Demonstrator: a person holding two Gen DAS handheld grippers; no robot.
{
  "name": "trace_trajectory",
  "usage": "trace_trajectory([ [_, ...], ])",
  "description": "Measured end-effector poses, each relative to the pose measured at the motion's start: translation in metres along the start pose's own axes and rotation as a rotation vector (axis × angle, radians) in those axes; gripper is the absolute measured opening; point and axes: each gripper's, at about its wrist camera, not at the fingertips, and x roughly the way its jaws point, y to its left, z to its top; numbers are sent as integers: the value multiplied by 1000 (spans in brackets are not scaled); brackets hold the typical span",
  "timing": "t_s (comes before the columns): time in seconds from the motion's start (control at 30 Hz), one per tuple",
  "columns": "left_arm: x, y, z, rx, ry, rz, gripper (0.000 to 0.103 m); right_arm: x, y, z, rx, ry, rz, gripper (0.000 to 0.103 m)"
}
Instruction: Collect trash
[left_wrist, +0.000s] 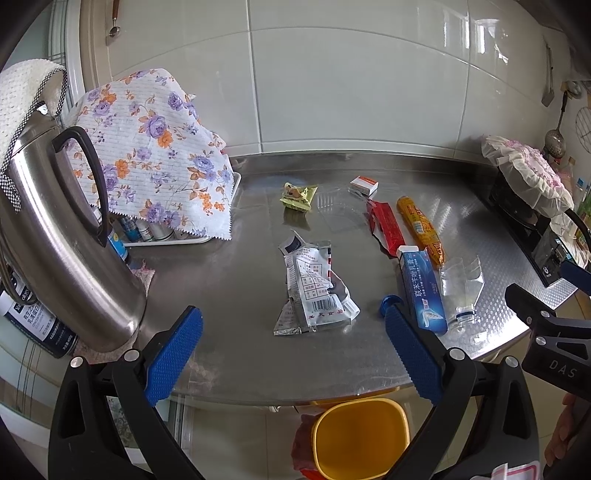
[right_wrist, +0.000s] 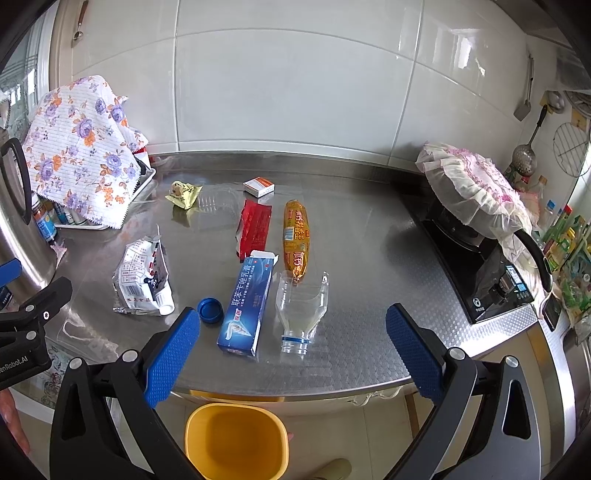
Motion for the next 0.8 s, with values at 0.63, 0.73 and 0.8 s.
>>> trace_trajectory([
  [0.63,1,0,-1,2,3,-1,98,3,0,2,-5,2,-5,100],
  [0.73,1,0,-1,1,4,-2,98,3,0,1,-5,1,-5,100],
  [0.8,1,0,-1,2,3,-1,98,3,0,2,-4,2,-3,100],
])
